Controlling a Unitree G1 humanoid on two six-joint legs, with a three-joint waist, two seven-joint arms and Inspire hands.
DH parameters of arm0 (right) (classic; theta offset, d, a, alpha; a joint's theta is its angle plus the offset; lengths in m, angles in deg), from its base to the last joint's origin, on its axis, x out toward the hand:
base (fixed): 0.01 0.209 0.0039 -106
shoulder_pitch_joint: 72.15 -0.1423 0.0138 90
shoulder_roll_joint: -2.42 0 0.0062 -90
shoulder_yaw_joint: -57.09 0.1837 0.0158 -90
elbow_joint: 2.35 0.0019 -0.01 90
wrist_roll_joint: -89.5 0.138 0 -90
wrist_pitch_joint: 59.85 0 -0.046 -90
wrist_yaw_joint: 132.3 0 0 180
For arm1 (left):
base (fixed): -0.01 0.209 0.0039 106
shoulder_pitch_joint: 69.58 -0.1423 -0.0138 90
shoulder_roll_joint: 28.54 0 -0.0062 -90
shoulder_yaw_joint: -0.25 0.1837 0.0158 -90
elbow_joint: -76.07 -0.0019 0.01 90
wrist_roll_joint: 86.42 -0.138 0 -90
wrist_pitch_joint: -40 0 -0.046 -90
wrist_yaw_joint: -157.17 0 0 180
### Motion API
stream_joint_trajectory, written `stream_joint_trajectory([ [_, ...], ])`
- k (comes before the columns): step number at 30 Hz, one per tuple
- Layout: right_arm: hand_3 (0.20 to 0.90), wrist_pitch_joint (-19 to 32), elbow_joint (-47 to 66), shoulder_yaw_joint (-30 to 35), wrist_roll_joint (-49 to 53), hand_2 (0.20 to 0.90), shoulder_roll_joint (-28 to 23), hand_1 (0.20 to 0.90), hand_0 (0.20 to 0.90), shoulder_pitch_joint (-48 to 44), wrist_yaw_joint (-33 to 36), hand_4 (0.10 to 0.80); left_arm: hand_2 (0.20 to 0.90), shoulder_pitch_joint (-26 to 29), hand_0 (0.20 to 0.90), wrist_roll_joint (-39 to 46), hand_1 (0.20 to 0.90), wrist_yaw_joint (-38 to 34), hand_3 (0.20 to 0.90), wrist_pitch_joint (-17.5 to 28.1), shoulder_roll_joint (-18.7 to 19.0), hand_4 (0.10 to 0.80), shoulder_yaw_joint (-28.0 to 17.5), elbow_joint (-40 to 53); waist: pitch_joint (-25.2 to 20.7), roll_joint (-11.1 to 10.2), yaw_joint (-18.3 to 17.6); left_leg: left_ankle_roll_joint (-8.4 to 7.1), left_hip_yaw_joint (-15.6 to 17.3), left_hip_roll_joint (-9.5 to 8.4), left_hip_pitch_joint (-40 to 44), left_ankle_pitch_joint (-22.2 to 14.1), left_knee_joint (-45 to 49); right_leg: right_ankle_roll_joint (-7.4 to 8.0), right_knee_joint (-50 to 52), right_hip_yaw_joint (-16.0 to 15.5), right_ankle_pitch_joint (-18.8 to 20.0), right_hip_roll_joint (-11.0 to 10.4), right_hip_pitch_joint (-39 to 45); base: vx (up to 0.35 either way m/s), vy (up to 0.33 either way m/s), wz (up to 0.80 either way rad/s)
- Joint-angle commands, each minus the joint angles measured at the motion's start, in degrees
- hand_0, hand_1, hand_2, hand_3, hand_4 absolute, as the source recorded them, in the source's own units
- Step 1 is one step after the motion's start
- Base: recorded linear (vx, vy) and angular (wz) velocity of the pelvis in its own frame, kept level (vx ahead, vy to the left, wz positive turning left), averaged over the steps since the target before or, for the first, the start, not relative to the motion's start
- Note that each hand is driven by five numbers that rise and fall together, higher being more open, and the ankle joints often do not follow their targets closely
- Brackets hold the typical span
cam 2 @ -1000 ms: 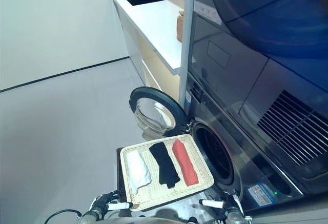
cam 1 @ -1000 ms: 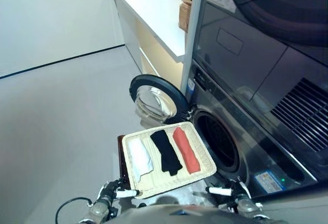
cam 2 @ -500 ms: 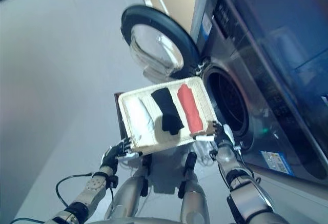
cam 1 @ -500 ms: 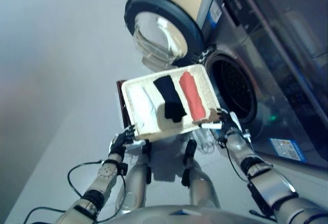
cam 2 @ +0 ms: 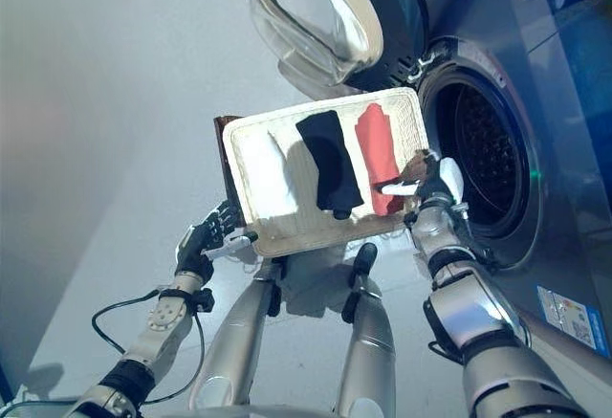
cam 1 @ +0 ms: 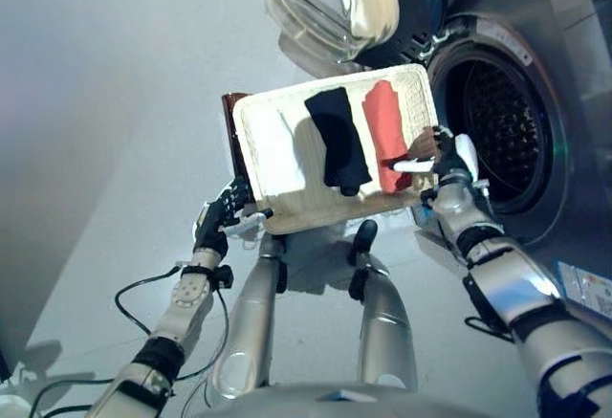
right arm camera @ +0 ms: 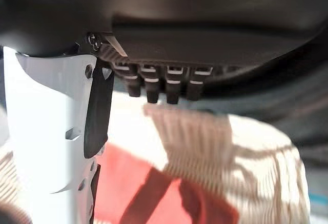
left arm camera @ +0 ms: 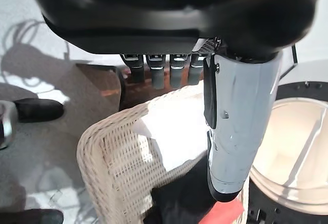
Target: Pick up the clothes and place them into the washing machine
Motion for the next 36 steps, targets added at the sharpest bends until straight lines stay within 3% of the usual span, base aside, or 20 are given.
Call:
stream_joint_trajectory([
  [1, 0.900, 1.2, 0.8, -3.0, 0.0, 0.900, -6.3, 0.900, 0.900, -1.3, 4.1, 0.800, 0.900, -3.6, 0.900, -0.4, 0.900, -0.4, 0.900, 4.3, 2.6, 0.800, -0.4, 10.0, -2.6, 0.8, 1.0, -5.43, -1.6, 0.03, -5.6, -6.1, 8.2, 1.57, 4.3, 2.2, -5.0, 0.3, 1.2, 0.004, 0.058, -0.03],
  [7, 0.900, 1.5, 0.1, -3.1, -0.2, 0.900, -5.8, 0.900, 0.900, -2.5, 5.8, 0.800, 0.900, -3.9, 0.900, -0.7, 0.900, -1.4, 0.900, 3.8, 2.4, 0.800, 0.9, 9.0, -2.7, 1.9, 1.1, -5.02, -1.4, -0.69, -8.1, -6.5, 9.8, 1.17, 5.5, 2.4, -5.9, 0.0, -0.8, 0.013, 0.051, -0.03],
  [15, 0.900, 1.9, 0.4, -3.9, -1.7, 0.900, -4.0, 0.900, 0.900, -2.5, 7.2, 0.800, 0.900, -3.1, 0.900, -0.7, 0.900, -2.4, 0.900, 4.4, 2.3, 0.800, 2.3, 6.6, -3.0, 1.7, 1.1, -4.69, -1.5, -1.39, -7.2, -6.1, 8.3, 1.10, 3.5, 2.2, -5.2, 0.3, 0.3, 0.016, 0.017, 0.00],
  [25, 0.900, 1.7, -1.1, -5.2, -2.5, 0.900, -5.2, 0.900, 0.900, -5.6, 7.6, 0.800, 0.900, -2.0, 0.900, -0.5, 0.900, -2.7, 0.900, 5.0, 3.4, 0.800, 4.6, 6.8, -2.2, 1.6, 1.9, -4.83, -1.6, -1.94, -5.2, -3.8, 2.9, 1.21, -1.6, 1.6, -3.1, 0.4, 2.6, 0.000, 0.000, 0.00],
  [36, 0.900, 1.5, -1.4, -5.1, -2.4, 0.900, -6.5, 0.900, 0.900, -6.3, 8.0, 0.800, 0.900, -2.5, 0.900, -0.4, 0.900, -3.4, 0.900, 4.6, 3.8, 0.800, 4.8, 7.8, -1.2, 2.9, 2.6, -4.78, -2.0, -2.54, -6.8, -3.2, 3.0, 1.24, -0.9, 1.0, -3.4, -0.1, 1.7, 0.003, -0.002, 0.01],
])
